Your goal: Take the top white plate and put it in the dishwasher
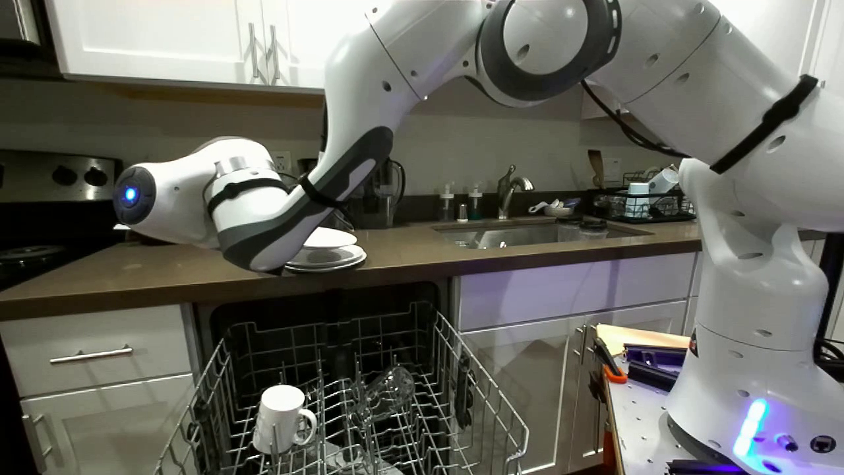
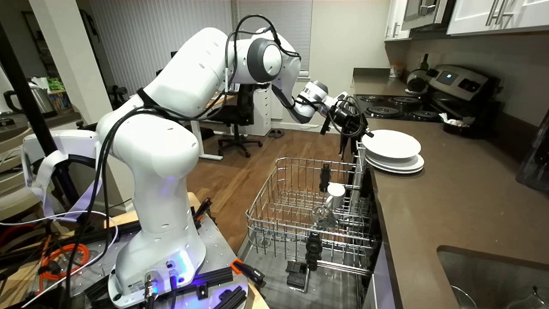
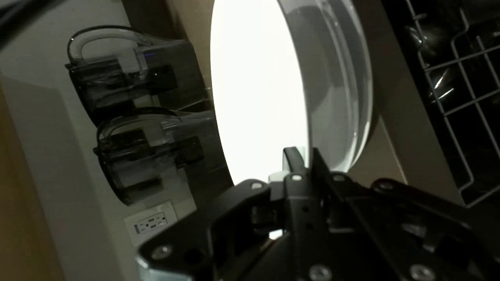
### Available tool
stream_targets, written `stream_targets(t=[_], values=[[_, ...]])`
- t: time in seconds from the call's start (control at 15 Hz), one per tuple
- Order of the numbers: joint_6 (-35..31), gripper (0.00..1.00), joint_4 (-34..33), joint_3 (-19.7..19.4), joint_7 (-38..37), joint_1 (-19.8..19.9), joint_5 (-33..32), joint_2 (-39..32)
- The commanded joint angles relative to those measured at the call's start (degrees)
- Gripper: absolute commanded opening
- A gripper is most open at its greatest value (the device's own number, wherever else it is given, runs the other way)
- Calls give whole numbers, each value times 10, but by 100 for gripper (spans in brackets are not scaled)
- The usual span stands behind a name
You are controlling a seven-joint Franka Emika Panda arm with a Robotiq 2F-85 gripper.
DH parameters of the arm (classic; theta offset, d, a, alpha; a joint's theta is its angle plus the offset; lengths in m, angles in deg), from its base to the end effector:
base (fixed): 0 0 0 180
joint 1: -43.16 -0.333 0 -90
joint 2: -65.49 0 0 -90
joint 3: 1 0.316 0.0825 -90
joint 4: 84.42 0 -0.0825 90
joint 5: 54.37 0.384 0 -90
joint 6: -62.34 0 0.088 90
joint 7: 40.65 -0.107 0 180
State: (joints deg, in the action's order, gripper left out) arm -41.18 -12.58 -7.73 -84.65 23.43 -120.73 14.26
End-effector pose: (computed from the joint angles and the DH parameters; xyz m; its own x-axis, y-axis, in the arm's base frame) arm 0.7353 0.1162 0.2476 0.9621 0.1583 0.2219 -0.1407 -0.4088 0.9017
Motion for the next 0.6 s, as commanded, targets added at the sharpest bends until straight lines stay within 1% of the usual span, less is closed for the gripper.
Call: stream_targets(t=[0.0, 0.27, 0.53], values=[[40, 2, 42, 9, 8, -4, -26, 45], [61, 2, 83, 31, 20, 0, -17, 84], [78, 2, 164, 57, 7, -5, -18, 147]])
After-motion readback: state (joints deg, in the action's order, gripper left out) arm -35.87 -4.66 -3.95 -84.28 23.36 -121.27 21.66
